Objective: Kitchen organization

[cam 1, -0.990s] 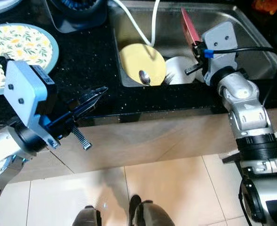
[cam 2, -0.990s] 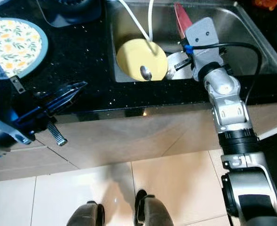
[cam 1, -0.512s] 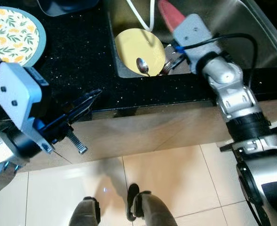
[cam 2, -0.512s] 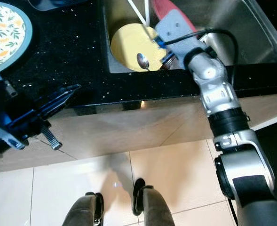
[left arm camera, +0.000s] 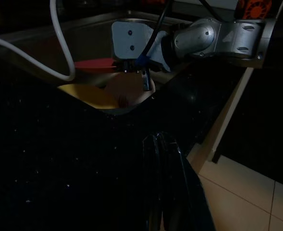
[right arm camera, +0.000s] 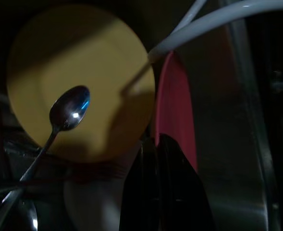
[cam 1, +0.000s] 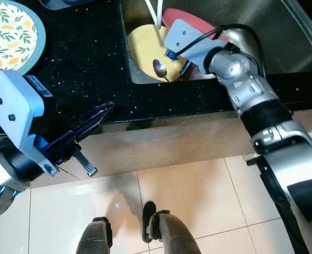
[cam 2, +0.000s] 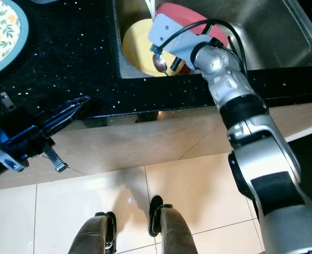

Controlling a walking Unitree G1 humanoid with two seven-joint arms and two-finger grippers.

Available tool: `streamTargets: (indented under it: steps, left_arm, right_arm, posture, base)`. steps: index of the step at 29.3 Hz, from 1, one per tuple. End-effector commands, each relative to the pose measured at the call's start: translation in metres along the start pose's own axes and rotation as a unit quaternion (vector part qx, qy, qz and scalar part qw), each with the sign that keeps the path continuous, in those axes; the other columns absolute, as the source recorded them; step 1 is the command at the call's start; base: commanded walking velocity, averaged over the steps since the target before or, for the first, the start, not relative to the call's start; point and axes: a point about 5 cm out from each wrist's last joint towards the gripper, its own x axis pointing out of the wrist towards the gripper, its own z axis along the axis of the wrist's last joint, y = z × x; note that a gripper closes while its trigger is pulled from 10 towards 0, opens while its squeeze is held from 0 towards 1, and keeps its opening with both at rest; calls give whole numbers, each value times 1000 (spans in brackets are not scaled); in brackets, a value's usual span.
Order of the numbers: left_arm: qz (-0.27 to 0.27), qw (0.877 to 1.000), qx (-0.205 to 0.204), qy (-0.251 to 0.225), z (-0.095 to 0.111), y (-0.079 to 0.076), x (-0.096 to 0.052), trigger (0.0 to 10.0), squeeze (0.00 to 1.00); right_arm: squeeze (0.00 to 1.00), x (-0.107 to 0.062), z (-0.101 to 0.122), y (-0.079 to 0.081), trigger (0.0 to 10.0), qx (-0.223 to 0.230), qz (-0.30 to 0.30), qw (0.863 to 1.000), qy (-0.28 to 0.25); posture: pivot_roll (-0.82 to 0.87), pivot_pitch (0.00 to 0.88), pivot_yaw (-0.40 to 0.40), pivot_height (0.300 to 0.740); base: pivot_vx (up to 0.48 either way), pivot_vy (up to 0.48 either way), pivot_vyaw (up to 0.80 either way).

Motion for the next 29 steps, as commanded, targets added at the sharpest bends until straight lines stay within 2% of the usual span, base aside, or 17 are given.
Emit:
streamTargets:
  steps: [1,2,3,5,9,13,15,17,18,19,20,22,25,26,27,28,29]
  left_arm:
    - [-17,1000,8,10,3,-6,-1,10000,0]
    - [-17,1000,8,10,3,-6,0,10000,0]
    - [-17,1000,8,10,4,-6,0,10000,0]
    - [-17,1000,8,10,4,-6,0,10000,0]
    - [-16,1000,9,10,4,-6,0,10000,0]
    - [-16,1000,11,9,4,-5,1,10000,0]
    - [-16,1000,12,6,5,-4,2,10000,0]
    - [-16,1000,12,6,5,-4,2,10000,0]
    - [-16,1000,13,4,5,-3,3,10000,0]
    - [-16,1000,14,3,6,-3,3,10000,0]
    - [-17,1000,15,1,6,-2,4,10000,0]
    - [-16,1000,15,-1,6,-1,4,10000,0]
    - [-17,1000,16,-3,6,-1,5,10000,0]
    - [-18,1000,17,-7,6,0,6,10000,0]
    - [-18,1000,17,-7,6,0,6,10000,0]
    - [-18,1000,20,-12,6,1,8,10000,0]
    - [-17,1000,21,-14,6,2,8,10000,0]
  right_arm:
    - [0,2,0,1,2863,-27,17,999,7]
    - [0,3,1,-3,9490,-38,21,999,15]
    - [976,3,1,-7,10000,-41,19,999,20]
    - [1000,3,1,-12,10000,-40,18,999,24]
    - [1000,3,1,-15,10000,-40,18,999,25]
    - [1000,1,4,-28,10000,-12,-9,1000,9]
    - [1000,-2,8,-37,10000,28,-20,999,-14]
    - [1000,-2,8,-37,10000,28,-20,999,-14]
    - [957,-4,11,-43,10000,65,-17,997,-39]
    - [576,-6,14,-48,10000,93,-13,994,-60]
    - [0,-10,15,-53,10000,129,-6,988,-87]
    - [0,-16,16,-60,10000,171,3,977,-126]
    - [0,-20,14,-63,10000,198,0,970,-143]
    - [0,-27,10,-66,10000,249,-2,952,-179]
    - [0,-27,10,-66,10000,249,-2,952,-179]
    - [0,-35,6,-65,10000,305,3,926,-223]
    - [0,-38,5,-63,10000,331,2,912,-240]
  posture:
    - [164,427,-113,740]
    - [165,423,-113,740]
    - [166,422,-112,740]
    - [167,420,-113,740]
    - [169,415,-112,740]
    - [172,402,-107,740]
    - [176,394,-104,740]
    - [176,394,-104,740]
    - [177,386,-104,740]
    - [177,384,-104,740]
    - [179,372,-102,740]
    - [180,363,-101,740]
    - [180,352,-102,740]
    - [188,329,-103,740]
    - [188,329,-103,740]
    - [194,320,-102,740]
    - [198,311,-100,740]
  base:
    - [0,0,0]
    - [0,0,0]
    - [0,0,0]
    - [0,0,0]
    - [0,0,0]
    - [0,0,0]
    - [0,0,0]
    - [0,0,0]
    - [0,0,0]
    - [0,0,0]
    - [0,0,0]
    - [0,0,0]
    - [0,0,0]
    - [0,0,0]
    - [0,0,0]
    - [0,0,0]
    - [0,0,0]
